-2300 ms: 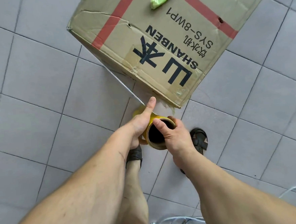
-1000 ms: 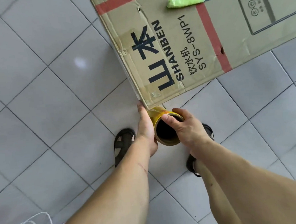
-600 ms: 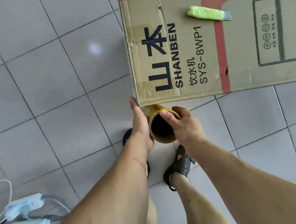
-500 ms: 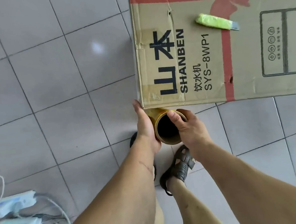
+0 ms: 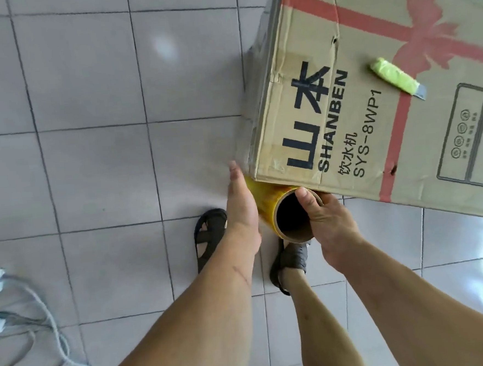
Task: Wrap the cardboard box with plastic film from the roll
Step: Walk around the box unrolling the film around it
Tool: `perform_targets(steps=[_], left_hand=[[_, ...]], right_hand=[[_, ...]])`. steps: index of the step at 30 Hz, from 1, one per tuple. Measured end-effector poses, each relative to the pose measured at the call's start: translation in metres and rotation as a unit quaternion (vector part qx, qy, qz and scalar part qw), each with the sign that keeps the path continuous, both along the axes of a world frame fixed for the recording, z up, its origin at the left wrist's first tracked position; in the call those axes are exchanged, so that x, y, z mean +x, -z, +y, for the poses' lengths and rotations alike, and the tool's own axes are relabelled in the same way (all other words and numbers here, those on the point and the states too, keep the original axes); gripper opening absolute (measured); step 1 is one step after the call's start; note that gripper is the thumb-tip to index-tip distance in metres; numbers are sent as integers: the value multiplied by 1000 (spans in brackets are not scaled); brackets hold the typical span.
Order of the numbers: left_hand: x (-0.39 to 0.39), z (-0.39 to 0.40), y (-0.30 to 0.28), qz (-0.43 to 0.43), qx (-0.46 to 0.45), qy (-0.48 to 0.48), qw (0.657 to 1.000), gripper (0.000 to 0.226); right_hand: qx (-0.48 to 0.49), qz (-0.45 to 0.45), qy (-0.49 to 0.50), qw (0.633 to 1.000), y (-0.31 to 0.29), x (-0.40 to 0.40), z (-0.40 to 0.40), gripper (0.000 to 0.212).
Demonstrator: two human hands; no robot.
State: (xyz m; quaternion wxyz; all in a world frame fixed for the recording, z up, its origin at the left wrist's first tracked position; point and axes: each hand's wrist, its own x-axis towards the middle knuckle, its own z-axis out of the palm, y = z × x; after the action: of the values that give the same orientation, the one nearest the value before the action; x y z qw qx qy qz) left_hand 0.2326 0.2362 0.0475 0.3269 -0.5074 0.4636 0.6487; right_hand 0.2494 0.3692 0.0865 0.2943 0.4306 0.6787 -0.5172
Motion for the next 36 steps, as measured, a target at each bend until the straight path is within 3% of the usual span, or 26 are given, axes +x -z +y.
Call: perform_targets(steps=[3,7,12,16,21,27,31,36], left_hand=[[-27,-10,19,24,-41,-9,999,87],[-53,-17,37,40,77,34,996,99],[-54,-17,39,28,127,-16,991,72],[-50,-10,59,-4,126,-32,991,89],[-45,-13,90,-16,104,-11,994,89],[-53,-11,128,-49,71,-33,996,54],[-52,-8,155,-59,80,-76,992,61],[-48,-5,137,-31,130,-125,983,79]], right_hand=[[-1,-6,-9,1000,1,0,2,67],[-6,-1,-28,1000,8,-3,10,64],[1,11,-46,999,6,-6,9,90],[-12,9,-63,998,2,-8,10,87],[-4,16,-67,998,4,-5,13,93],[-24,17,-76,997,9,-7,20,98],[-23,31,-92,995,14,-3,22,97],[-30,33,-82,996,13,-5,22,100]])
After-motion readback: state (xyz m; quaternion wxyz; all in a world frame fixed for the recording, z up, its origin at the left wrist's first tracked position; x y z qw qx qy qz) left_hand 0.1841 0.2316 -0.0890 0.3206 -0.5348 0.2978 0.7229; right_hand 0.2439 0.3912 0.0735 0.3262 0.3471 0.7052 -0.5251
